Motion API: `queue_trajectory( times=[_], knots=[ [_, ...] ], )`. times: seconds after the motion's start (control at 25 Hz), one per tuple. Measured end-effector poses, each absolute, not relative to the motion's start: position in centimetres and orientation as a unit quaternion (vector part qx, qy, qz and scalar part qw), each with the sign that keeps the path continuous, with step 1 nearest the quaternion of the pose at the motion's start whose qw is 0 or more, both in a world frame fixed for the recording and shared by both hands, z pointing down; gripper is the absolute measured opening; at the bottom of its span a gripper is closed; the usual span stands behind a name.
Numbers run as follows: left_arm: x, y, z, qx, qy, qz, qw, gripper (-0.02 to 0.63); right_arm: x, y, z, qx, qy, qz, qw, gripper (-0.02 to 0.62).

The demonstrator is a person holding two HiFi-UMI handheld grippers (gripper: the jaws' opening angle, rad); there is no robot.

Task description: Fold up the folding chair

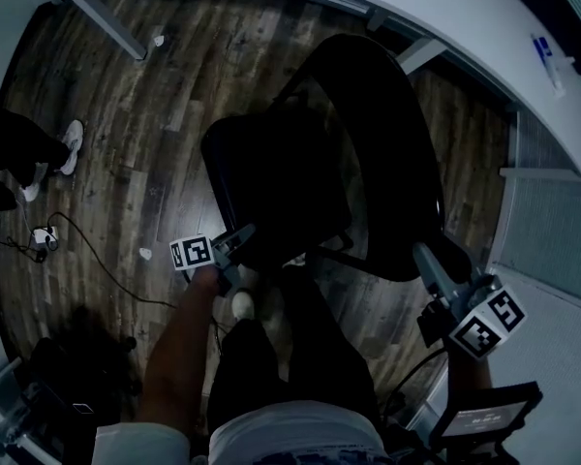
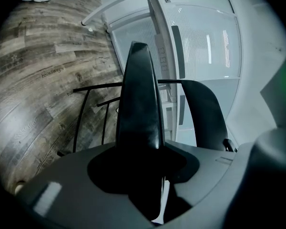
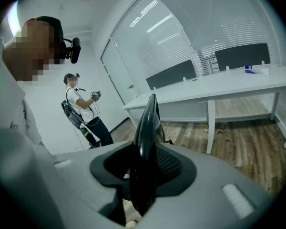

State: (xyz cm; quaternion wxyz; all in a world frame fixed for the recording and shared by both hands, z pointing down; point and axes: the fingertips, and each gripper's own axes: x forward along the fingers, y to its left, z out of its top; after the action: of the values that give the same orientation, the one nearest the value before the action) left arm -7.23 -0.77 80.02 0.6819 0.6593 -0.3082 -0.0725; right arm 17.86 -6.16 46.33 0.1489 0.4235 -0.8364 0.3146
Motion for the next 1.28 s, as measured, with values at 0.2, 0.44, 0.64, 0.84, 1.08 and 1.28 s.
queue_trajectory(
  times=[0.2,0.44,0.64,0.84,1.08,1.28],
  knots=[
    [-5.7,-1.3,77.7,0.663,-0.303,-0.067,0.681,0.166,16.6,-5.5,45.3,0.405,-0.848,0.309,0.147,0.133],
    [-3.4,-1.8,74.6,0.663,-0.302,-0.065,0.682,0.149,14.2,-5.1,43.4,0.374,-0.866,0.305,0.135,0.132],
    [-2.2,-2.0,73.4,0.66,-0.303,-0.06,0.685,0.143,13.9,-5.0,42.9,0.372,-0.867,0.305,0.128,0.13],
    [0.0,-2.9,71.1,0.668,-0.291,-0.063,0.682,0.129,13.7,-4.5,42.4,0.362,-0.875,0.292,0.134,0.13],
    [2.0,-3.7,69.8,0.66,-0.31,-0.035,0.683,0.127,12.8,-4.0,41.8,0.346,-0.882,0.286,0.141,0.13],
    [3.7,-4.5,68.9,0.653,-0.328,-0.011,0.683,0.127,12.2,-3.7,41.4,0.334,-0.888,0.283,0.142,0.129]
  ],
)
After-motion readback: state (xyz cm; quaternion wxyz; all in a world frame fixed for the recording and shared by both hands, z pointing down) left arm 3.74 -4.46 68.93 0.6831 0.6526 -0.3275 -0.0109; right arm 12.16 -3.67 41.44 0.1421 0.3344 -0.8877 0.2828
